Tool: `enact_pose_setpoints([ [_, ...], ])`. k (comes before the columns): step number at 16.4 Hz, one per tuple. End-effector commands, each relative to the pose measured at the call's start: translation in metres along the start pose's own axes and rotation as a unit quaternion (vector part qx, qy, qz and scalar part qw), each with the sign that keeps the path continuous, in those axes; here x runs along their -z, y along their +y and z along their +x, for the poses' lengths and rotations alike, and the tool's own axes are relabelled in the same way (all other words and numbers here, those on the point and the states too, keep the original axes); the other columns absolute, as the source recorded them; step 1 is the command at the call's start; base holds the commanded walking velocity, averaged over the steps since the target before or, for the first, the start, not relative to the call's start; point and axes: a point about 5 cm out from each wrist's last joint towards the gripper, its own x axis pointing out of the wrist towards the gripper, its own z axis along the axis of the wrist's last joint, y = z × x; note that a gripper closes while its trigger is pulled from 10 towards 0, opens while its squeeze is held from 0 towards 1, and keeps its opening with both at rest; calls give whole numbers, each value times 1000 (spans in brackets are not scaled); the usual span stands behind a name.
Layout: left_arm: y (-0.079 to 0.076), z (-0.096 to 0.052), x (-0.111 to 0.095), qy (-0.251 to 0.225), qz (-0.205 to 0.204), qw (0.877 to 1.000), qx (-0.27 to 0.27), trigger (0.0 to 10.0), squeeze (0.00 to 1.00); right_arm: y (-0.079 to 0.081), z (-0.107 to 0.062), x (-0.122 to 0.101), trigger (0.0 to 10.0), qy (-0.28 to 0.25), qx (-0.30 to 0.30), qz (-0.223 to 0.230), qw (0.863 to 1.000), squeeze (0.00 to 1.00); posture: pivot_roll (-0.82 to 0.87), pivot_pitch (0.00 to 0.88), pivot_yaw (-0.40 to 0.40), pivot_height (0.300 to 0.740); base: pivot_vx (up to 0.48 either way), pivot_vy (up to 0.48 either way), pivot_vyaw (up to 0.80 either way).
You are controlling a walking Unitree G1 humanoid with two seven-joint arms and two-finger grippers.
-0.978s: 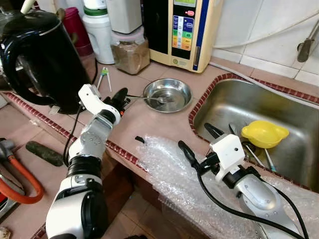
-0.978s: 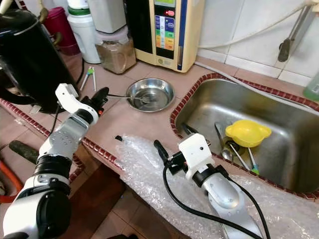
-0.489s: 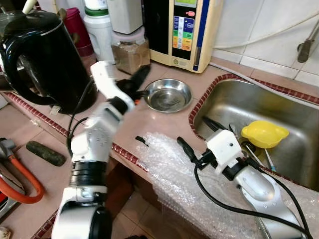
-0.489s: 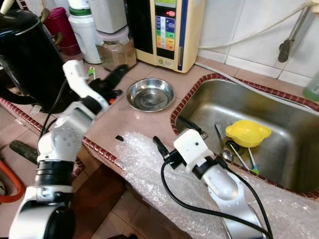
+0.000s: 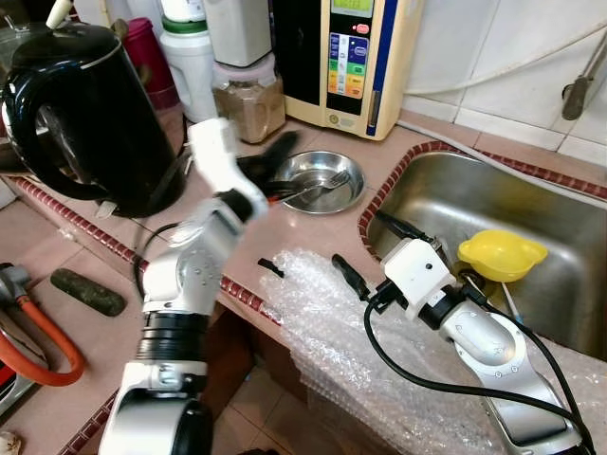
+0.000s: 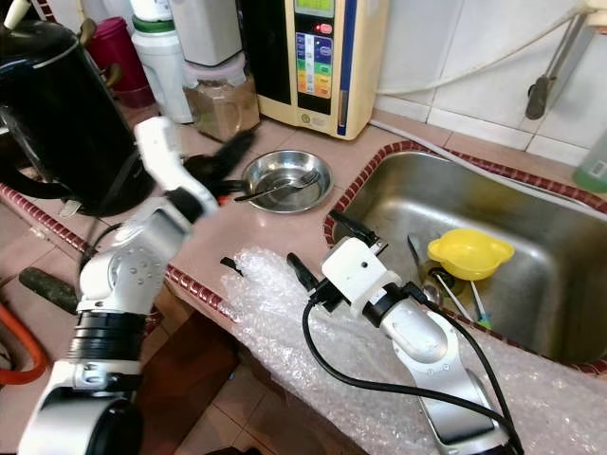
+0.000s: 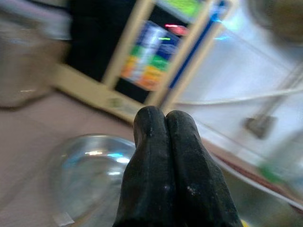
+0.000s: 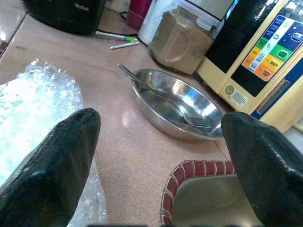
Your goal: Kitchen organization
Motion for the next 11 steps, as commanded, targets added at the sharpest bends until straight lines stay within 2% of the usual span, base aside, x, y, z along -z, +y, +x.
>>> enact_pose_setpoints([
  [1, 3, -1, -3, -6, 11, 1000, -11, 9725, 0, 1, 0, -1, 10000, -4, -6, -3, 1000, 0, -72, 67, 87, 740, 0, 0, 0],
  [11, 3, -1, -3, -6, 11, 1000, -11, 9725, 0, 1, 0, -1, 10000, -4, -6, -3, 1000, 0, -72, 67, 87, 740, 0, 0, 0],
])
